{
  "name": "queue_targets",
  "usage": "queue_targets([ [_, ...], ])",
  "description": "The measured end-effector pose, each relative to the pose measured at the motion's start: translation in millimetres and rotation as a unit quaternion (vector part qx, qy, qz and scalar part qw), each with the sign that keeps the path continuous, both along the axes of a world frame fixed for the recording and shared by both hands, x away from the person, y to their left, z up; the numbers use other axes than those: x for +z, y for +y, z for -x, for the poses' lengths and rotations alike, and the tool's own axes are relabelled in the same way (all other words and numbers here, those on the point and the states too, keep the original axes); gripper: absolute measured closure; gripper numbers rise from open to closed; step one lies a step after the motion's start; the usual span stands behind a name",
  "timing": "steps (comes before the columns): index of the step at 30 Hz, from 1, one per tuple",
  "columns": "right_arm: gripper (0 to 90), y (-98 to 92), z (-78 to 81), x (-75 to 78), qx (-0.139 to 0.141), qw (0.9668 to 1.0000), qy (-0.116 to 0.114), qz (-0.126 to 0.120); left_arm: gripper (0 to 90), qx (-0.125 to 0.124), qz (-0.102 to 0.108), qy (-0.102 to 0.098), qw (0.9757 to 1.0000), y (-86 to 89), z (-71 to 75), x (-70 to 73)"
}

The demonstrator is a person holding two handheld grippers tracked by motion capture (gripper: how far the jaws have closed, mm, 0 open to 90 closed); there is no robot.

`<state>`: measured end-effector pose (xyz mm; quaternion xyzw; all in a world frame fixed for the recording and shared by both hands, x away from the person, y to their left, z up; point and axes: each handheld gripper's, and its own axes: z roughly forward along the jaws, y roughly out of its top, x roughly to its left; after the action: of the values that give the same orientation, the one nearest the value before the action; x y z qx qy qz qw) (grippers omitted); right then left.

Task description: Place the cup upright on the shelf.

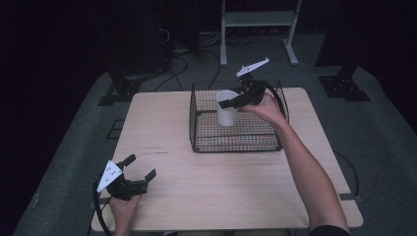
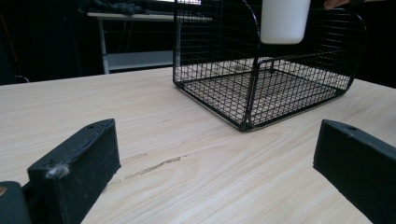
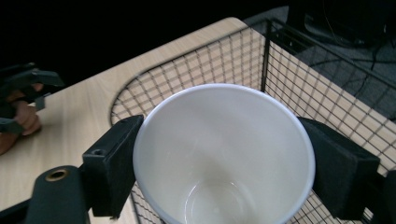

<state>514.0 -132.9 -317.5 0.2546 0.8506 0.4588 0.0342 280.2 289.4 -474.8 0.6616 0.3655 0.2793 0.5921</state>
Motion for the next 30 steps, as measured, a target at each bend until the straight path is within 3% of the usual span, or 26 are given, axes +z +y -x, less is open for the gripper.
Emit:
queue_targets([
  [5, 18.0, -0.2, -10.4, -12.1, -0.011, 0.9998, 0.01, 0.011, 0.0, 0.0, 0.0, 0.0, 1.0, 0.4, 0.0, 0.0],
  [17, 18.0, -3.7, -26.2, -29.0, -0.026, 0.9994, 0.024, -0.001, 0.0, 0.0, 0.001, -0.001, 1.0, 0.9, -0.1, -0.1],
  [22, 17.9, -1.0, -31.9, -39.4, -0.03, 0.9989, 0.029, 0.021, 0.0, 0.0, 0.002, -0.002, 1.0, 0.6, 0.0, -0.1],
  [30, 18.0, 3.3, -37.3, -50.4, -0.032, 0.9984, 0.04, 0.022, 0.0, 0.0, 0.001, -0.001, 1.0, 1.1, 0.2, 0.0],
])
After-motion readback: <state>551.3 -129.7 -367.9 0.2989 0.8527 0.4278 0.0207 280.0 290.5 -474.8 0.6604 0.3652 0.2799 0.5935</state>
